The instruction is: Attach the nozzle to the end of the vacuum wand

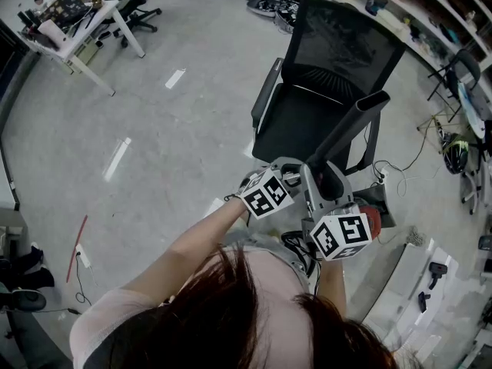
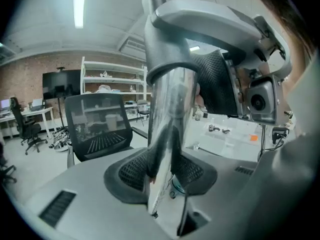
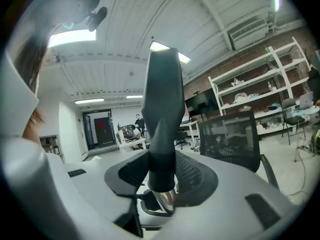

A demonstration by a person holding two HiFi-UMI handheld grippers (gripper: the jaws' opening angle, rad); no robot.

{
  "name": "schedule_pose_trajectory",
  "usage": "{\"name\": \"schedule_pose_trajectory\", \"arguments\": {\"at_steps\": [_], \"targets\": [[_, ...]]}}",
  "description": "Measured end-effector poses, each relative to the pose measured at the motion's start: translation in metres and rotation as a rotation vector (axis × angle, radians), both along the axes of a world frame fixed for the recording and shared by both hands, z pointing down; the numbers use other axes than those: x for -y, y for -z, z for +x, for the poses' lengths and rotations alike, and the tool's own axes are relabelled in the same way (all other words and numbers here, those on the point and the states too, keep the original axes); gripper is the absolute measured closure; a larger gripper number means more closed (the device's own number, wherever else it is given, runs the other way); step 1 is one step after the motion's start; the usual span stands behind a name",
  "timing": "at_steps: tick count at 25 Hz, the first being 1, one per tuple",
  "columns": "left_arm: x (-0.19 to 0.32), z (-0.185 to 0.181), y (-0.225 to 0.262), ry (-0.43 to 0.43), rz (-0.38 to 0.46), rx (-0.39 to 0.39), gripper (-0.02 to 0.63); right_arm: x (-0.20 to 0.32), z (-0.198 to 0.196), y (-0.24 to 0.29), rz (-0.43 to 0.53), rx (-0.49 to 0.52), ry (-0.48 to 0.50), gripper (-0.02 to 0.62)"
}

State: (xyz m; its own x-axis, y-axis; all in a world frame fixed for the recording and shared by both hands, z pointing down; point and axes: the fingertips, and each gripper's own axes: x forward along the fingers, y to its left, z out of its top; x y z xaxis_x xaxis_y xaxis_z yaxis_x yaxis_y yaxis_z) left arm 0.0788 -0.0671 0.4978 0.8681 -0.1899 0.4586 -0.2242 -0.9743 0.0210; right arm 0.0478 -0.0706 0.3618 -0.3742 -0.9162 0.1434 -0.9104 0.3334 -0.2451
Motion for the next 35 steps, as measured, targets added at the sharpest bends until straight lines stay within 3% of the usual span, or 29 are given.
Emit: {"name": "schedule_pose_trajectory", "arguments": {"at_steps": [4, 8, 12, 20, 23, 30, 35], "targets": [[0.004, -0.001, -0.001, -0.007, -0.013, 0.003, 0.453, -0.001, -0.004, 0.001, 0.076, -0.085, -0.074, 0.429], [0.007, -0.003, 0.0, 0.01, -0.014, -0.004, 0.453, 0.0, -0.003, 0.002, 0.121, -0.067, -0.149, 0.43], [0.012, -0.004, 0.001, 0.043, -0.004, -0.005, 0.454, 0.003, -0.001, 0.001, 0.112, -0.036, -0.24, 0.43], [0.015, -0.004, -0.001, 0.098, -0.001, -0.008, 0.456, 0.001, -0.002, 0.001, 0.115, -0.103, -0.367, 0.43], [0.011, -0.004, -0.001, 0.062, 0.006, -0.012, 0.456, -0.002, -0.004, 0.001, 0.099, -0.098, -0.324, 0.429], [0.001, -0.013, 0.004, -0.014, 0.013, -0.025, 0.457, -0.013, -0.013, 0.002, -0.011, -0.023, -0.09, 0.43], [-0.002, -0.012, 0.005, -0.033, 0.019, -0.022, 0.458, -0.014, -0.016, 0.001, -0.063, -0.085, 0.02, 0.43]]}}
